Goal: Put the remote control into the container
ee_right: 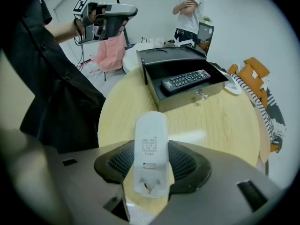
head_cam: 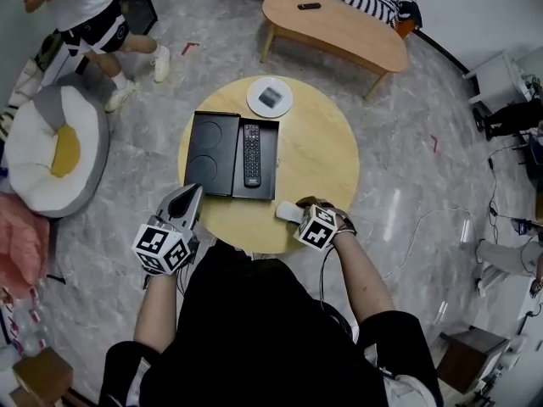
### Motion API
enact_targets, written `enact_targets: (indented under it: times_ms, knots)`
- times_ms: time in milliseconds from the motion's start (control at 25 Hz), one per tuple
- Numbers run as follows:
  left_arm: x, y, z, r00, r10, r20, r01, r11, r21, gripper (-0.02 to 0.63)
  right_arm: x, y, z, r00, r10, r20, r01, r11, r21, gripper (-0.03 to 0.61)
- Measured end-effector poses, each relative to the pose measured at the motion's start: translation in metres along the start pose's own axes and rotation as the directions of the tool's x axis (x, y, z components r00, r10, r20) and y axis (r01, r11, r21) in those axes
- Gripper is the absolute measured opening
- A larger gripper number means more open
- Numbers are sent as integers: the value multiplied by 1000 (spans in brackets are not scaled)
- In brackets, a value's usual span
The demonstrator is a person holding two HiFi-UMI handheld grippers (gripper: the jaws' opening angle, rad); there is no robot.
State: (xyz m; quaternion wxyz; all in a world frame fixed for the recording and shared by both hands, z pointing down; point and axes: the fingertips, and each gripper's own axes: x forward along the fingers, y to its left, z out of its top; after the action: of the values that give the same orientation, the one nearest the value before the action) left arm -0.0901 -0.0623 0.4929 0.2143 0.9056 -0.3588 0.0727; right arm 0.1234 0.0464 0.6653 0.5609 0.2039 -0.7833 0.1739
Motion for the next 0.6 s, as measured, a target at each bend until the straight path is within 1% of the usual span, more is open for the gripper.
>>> enact_targets:
  times_ms: [160,280,440,600]
  knots:
    - [13,-3,5,999,-39,-6,39,999,10,6,-18,-11,11,997,-51,57,49,998,46,235]
    - [22,-4,10,998,-63,-11,63,998,20,6,-35,-26,26,987,-101,124,86,988,125,235]
    - [34,-6,18,996,-85,-14,86,996,30,6,-56,-49,49,963,-151,221,89,959,268,235]
    - [36,1,26,995,-96,-13,96,995,38,8,-66,-65,74,942,-201,269,93,927,364,235]
